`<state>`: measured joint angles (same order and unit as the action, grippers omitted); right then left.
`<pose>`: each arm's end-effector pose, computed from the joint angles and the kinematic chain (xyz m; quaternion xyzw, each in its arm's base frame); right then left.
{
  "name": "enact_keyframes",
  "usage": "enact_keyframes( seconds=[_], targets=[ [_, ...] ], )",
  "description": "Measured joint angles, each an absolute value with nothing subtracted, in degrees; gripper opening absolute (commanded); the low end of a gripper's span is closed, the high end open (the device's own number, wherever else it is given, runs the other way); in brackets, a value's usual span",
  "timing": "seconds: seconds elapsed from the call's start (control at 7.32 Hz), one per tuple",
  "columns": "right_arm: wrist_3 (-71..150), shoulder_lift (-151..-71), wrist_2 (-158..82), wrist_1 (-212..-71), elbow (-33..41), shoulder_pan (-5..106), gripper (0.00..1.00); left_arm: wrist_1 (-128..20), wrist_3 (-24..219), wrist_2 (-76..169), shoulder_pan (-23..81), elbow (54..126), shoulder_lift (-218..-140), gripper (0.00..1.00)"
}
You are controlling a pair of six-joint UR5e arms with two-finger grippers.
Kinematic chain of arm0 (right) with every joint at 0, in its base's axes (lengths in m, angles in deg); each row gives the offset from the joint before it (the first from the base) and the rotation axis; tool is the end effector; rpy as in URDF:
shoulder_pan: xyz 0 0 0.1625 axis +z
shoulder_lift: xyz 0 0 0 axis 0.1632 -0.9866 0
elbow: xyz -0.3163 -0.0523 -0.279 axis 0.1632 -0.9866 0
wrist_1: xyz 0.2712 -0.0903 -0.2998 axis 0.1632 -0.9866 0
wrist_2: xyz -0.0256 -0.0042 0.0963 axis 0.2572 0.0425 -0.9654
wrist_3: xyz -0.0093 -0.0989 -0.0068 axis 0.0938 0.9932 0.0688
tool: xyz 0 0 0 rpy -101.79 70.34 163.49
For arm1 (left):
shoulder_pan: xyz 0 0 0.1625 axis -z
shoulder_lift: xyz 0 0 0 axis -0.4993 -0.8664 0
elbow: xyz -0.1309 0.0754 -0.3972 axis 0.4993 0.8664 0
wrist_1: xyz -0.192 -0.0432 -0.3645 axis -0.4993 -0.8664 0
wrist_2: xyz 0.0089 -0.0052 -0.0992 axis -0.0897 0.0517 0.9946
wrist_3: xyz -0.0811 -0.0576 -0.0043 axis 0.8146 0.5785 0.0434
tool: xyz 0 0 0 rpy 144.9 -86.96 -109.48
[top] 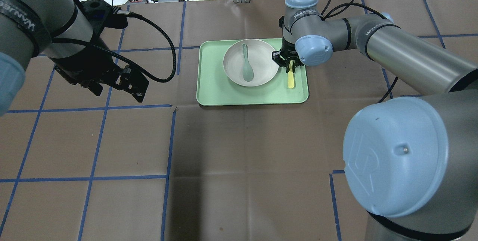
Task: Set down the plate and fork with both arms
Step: 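Lower the fork onto the tray beside the plate and release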
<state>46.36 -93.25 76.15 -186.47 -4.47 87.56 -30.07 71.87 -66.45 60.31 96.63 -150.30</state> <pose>0.2133 -0.6687 0.1871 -0.0244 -0.9996 -0.0062 0.0136 -0.1332 -0.4238 0.4906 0.0981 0.9951 0.0102 0.0098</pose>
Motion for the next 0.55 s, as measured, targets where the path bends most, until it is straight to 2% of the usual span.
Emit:
enact_keyframes(
  seconds=[0.14, 0.27, 0.55],
  targets=[
    [46.46, -93.14, 76.14, -186.51, -4.53, 87.16, 0.89, -30.07, 71.87, -66.45, 60.31, 96.63, -150.29, 0.99],
    [46.51, -93.18, 76.18, -186.52, -4.68, 87.03, 1.0, -30.07, 71.85, -66.45, 60.31, 96.63, -150.25, 0.99],
    [46.53, -93.65, 76.18, -186.16, -5.44, 86.84, 1.0, -30.07, 71.79, -66.45, 60.31, 96.63, -150.22, 0.99]
  ],
)
